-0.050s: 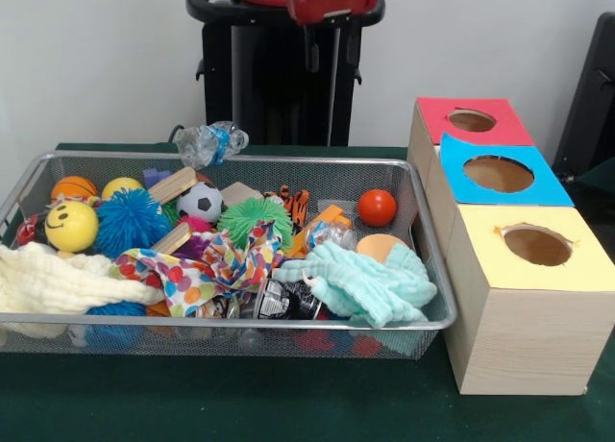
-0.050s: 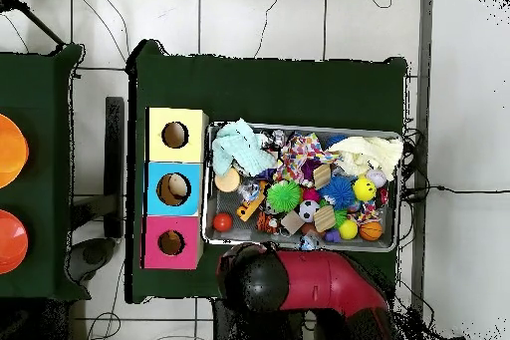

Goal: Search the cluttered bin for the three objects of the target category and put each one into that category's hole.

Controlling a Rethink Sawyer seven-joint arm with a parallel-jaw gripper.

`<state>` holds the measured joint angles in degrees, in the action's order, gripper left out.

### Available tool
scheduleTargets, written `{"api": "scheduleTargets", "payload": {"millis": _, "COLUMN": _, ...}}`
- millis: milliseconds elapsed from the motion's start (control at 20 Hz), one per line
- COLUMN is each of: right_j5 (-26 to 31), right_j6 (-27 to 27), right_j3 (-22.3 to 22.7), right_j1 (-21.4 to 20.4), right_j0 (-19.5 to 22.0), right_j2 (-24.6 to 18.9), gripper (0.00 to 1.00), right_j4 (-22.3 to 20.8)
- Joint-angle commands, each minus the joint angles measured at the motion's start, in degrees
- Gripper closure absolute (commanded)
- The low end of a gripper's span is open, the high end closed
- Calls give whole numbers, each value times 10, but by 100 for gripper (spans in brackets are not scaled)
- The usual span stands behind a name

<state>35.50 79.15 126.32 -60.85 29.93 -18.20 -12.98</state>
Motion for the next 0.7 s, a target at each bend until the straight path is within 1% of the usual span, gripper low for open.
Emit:
{"api": "scheduleTargets", "payload": {"millis": 50, "right_j5": 20, "right_j6": 10, "right_j3": 29, "right_j1": -18, "right_j0": 15, "right_j2": -33, "gripper": 0, "right_j4": 22}}
{"api": "scheduleTargets", "payload": {"millis": 150, "right_j5": -10, "right_j6": 12, "right_j3": 52, "right_j1": -17, "right_j0": 24, "right_j2": -29, "gripper": 0, "right_j4": 16}}
{"api": "scheduleTargets", "payload": {"millis": 200, "right_j5": -25, "right_j6": 14, "right_j3": 73, "right_j1": -28, "right_j0": 29, "right_j2": -27, "gripper": 0, "right_j4": 18}}
{"api": "scheduleTargets", "payload": {"millis": 400, "right_j5": -36, "right_j6": 10, "right_j3": 106, "right_j1": -60, "right_j0": 40, "right_j2": -28, "gripper": 0, "right_j4": 29}}
{"api": "scheduleTargets", "payload": {"millis": 600, "right_j5": -44, "right_j6": 12, "right_j3": 112, "right_j1": -56, "right_j0": 47, "right_j2": -32, "gripper": 0, "right_j4": 29}}
{"api": "scheduleTargets", "payload": {"millis": 700, "right_j5": -41, "right_j6": 16, "right_j3": 96, "right_j1": -42, "right_j0": 43, "right_j2": -36, "gripper": 0, "right_j4": 25}}
